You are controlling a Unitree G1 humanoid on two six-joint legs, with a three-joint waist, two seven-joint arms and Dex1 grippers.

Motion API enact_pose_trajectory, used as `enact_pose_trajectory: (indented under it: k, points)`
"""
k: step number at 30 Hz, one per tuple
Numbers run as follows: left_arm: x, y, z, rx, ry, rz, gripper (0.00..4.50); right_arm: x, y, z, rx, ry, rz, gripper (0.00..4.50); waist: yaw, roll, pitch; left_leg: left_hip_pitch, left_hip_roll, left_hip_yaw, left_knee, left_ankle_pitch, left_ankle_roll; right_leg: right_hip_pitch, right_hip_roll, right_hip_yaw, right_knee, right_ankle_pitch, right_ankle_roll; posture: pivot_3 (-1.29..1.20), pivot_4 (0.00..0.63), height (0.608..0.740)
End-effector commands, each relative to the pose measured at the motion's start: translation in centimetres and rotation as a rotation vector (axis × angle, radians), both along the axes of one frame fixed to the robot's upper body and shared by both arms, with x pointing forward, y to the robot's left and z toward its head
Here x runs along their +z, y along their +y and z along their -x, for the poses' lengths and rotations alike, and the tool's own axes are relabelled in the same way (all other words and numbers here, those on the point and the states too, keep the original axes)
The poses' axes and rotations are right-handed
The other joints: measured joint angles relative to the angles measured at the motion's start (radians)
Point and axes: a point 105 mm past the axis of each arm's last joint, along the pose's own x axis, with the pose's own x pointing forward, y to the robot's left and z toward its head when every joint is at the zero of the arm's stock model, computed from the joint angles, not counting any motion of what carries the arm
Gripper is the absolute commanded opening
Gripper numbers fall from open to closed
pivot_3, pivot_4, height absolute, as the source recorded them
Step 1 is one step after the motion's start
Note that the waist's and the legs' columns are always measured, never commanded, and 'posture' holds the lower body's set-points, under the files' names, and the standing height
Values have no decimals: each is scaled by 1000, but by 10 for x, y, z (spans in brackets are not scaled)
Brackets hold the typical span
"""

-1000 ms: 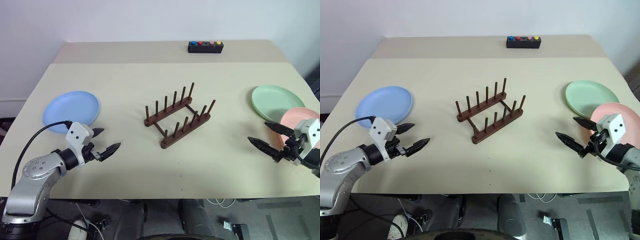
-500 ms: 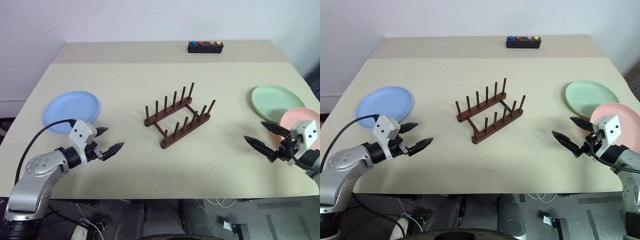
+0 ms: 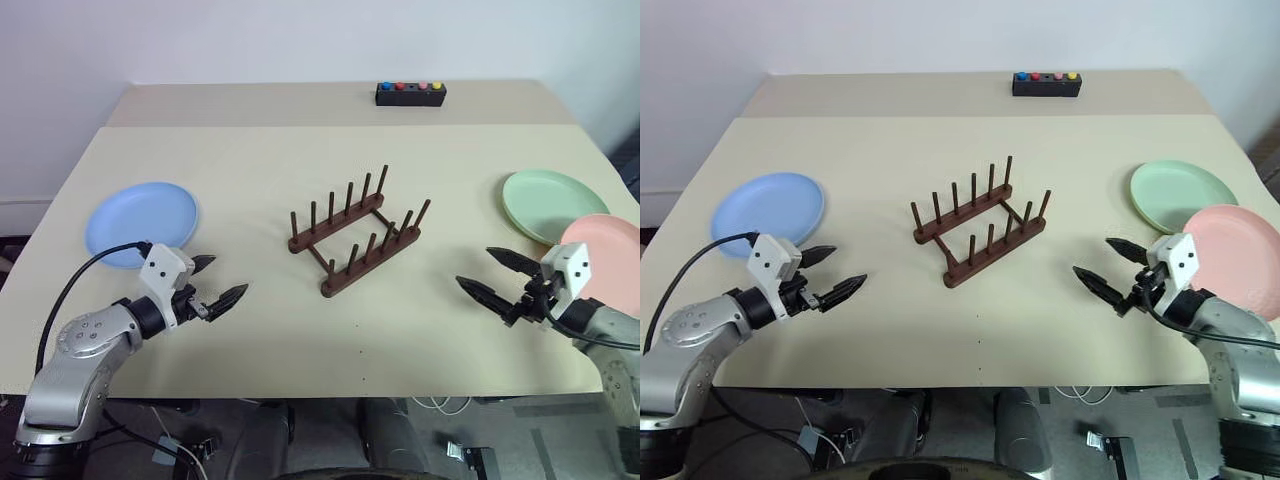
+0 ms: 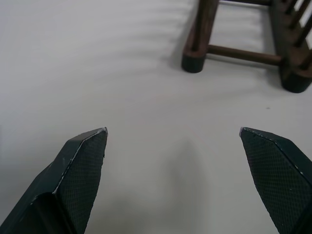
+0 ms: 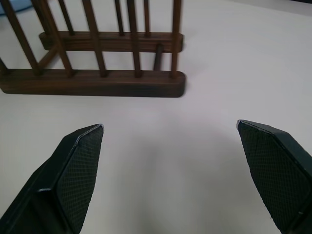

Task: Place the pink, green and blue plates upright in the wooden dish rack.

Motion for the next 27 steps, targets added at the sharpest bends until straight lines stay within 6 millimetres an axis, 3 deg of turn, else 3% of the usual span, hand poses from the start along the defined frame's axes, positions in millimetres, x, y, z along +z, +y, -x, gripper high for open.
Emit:
enact_pose_trajectory:
  k: [1, 5, 16, 23, 27]
  points:
    - [6, 0, -3, -13, -40, -13, 4500, 20, 9, 2, 21, -72, 6, 4449, 0, 0, 0, 0, 0, 0, 0, 0, 0, 0, 0, 0, 0, 0, 0, 0, 150, 740]
    - [5, 0, -8, 10, -50, -3, 4500, 10, 10, 7, 19, -45, 10, 4449, 2, 0, 0, 0, 0, 0, 0, 0, 0, 0, 0, 0, 0, 0, 0, 0, 150, 740]
    - [8, -16, -7, -80, -25, 16, 4500, 12, 22, 6, 24, -61, -8, 4449, -1, 0, 0, 0, 0, 0, 0, 0, 0, 0, 0, 0, 0, 0, 0, 0, 150, 740]
    - [-21, -64, 16, -364, 87, -39, 4500, 14, 28, 5, 42, -62, -11, 4449, -1, 0, 0, 0, 0, 0, 0, 0, 0, 0, 0, 0, 0, 0, 0, 0, 150, 740]
    - [-30, -94, 8, -443, 61, -57, 4500, 3, 42, 18, 138, 7, 28, 4449, 5, 0, 0, 0, 0, 0, 1, 0, 0, 0, 0, 0, 0, 0, 0, 0, 150, 740]
